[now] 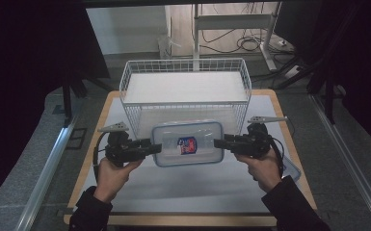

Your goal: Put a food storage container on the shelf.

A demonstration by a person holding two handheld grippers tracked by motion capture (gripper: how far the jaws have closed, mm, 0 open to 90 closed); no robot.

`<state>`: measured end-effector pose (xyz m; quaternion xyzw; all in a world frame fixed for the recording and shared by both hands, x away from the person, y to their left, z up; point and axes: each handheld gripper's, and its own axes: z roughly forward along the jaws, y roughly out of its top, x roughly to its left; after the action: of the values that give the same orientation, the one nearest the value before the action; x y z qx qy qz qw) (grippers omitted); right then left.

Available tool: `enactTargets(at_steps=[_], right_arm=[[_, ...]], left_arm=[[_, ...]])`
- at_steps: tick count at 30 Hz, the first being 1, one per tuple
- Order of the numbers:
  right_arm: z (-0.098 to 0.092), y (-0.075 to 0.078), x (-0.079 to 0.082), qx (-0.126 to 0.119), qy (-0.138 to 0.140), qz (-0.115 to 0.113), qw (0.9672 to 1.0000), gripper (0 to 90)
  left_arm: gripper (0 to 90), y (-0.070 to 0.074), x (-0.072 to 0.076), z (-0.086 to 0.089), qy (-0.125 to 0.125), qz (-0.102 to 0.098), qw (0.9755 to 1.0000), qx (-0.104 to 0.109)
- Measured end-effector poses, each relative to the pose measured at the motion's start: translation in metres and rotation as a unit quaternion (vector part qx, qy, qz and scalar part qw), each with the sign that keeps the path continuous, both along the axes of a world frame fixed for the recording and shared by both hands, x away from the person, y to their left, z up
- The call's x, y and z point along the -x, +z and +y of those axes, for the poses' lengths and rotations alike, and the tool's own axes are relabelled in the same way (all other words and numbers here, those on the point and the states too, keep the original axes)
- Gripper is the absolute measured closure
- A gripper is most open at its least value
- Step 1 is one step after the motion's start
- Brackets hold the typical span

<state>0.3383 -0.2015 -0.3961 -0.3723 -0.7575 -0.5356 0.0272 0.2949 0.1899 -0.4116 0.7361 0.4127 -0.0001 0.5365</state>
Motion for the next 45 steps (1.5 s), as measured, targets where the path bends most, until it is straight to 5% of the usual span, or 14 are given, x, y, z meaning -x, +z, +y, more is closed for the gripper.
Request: enactTargets(at_steps=[27,45], right_arm=[[0.007,0.051,-0.045,-0.03,-0.018,-0.024,0.9991,52.5],[0.012,0.083,-0.082,-0.047,-0.029,-0.018,0.9983,52.5]], left_arm=[[51.5,0.057,-0.052,0.009,0.007,-0.026,0.9994,0.02],[52.0,0.092,-0.093,0.018,0.011,-0.027,0.9987,0.041]])
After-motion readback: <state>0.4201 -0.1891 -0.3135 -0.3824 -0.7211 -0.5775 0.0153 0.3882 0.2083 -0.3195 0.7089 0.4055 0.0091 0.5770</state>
